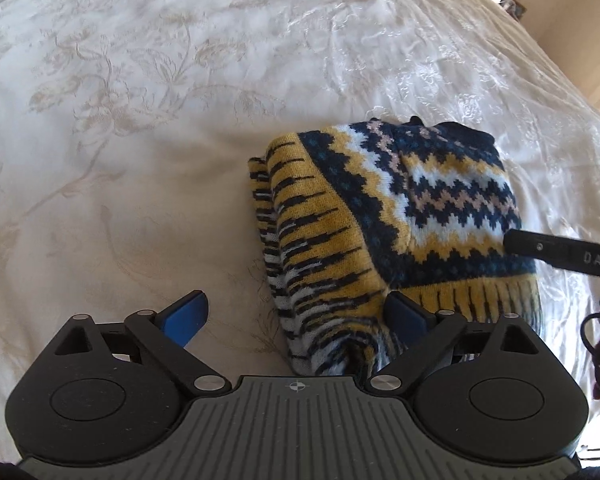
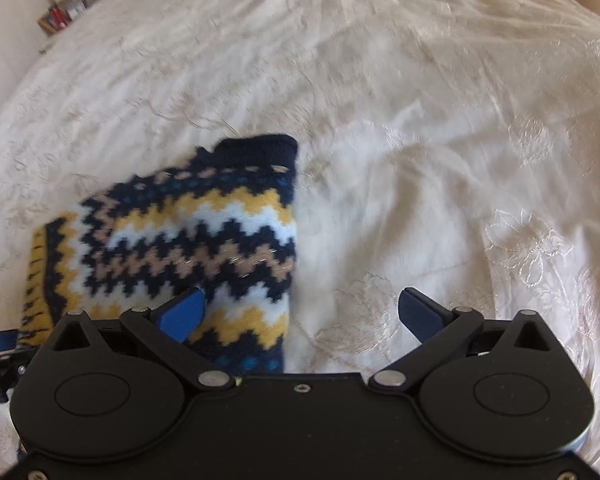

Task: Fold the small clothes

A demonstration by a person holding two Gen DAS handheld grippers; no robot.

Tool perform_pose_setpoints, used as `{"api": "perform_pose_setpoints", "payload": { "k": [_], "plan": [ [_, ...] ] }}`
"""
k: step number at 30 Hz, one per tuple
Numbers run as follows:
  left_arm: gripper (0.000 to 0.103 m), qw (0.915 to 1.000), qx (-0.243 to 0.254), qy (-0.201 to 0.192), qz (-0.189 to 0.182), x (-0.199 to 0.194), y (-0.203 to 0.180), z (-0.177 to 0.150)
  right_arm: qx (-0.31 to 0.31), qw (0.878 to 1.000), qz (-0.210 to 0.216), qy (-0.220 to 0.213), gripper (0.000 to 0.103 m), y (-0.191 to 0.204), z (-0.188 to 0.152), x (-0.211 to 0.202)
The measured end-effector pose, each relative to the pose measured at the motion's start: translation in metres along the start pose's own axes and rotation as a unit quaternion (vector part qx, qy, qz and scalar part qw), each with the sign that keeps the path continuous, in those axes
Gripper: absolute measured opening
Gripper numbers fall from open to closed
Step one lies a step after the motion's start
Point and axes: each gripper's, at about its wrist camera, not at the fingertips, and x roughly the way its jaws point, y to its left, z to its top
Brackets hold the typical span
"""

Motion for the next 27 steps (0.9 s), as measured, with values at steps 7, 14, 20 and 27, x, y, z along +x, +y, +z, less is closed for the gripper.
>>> {"api": "perform_pose_setpoints", "payload": {
  "k": [7, 14, 20, 27],
  "plan": [
    [0.096, 0.9996, 0.016, 0.014, -0.017, -0.005, 0.014, -0.023, -0.004, 1.000, 0.000, 0.015, 0.102, 0.010, -0.045, -0.017],
    [0.096, 0.9996, 0.016, 0.017, -0.012, -0.019, 0.017, -0.038, -0.008, 0.999, 0.005, 0.034, 0.102, 0.014, -0.071, -0.029],
    [0.096, 0.9989, 0.018, -0.043, 0.002, -0.060, 0.005, -0.049, -0.019, 0.999, 0.026, -0.009, 0.102, 0.018, -0.075, -0.058],
    [0.096, 0.9890, 0.034, -0.142, 0.023, -0.127, -0.035, -0.048, -0.028, 0.994, 0.072, -0.076, 0.102, 0.019, -0.073, -0.106]
  ]
}}
